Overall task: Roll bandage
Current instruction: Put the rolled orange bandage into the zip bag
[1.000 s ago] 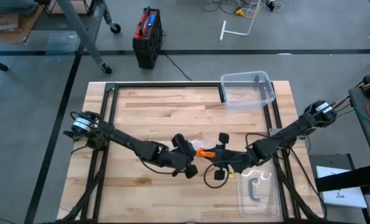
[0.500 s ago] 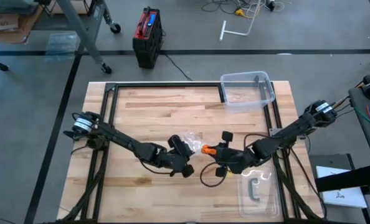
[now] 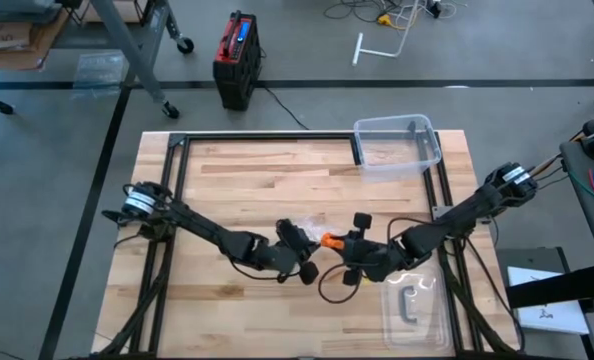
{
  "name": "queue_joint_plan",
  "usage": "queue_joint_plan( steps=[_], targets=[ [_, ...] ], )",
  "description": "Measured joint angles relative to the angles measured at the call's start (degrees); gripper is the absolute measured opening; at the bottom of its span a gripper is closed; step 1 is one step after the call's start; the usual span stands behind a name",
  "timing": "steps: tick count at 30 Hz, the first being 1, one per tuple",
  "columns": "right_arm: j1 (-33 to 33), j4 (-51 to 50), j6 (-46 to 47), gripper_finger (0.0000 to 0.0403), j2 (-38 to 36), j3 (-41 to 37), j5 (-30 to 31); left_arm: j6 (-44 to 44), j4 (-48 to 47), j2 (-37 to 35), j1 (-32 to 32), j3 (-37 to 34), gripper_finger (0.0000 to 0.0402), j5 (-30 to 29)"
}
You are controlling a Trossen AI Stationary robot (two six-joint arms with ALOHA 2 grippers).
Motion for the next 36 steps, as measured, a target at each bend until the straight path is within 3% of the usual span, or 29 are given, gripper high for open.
queue_joint_plan(
  steps=[12,17,25,30,36],
  targets=[
    [-0.2,-0.79,-1.99,0.0085,2.42,-0.04,-3.6,-1.46,1.84,-2.26,0.14,0.04,0.0,-2.36],
    [0.73,4.98,-6.1,0.0085,2.38,-0.04,-9.68,-0.17,1.73,-3.01,0.11,0.02,0.0,-5.06],
    [0.66,9.37,-8.35,0.0085,2.4,-0.04,-9.76,0.13,5.9,-2.75,0.13,-0.04,0.0,-4.78],
    [-0.53,7.25,-4.86,0.0085,3.0,-0.01,-4.36,3.41,14.86,-2.68,-0.2,-0.02,0.0,0.8],
    [-0.79,-1.44,1.56,0.0085,0.79,0.08,4.45,4.29,15.41,-3.16,-1.71,-0.02,0.0,1.59]
  ],
)
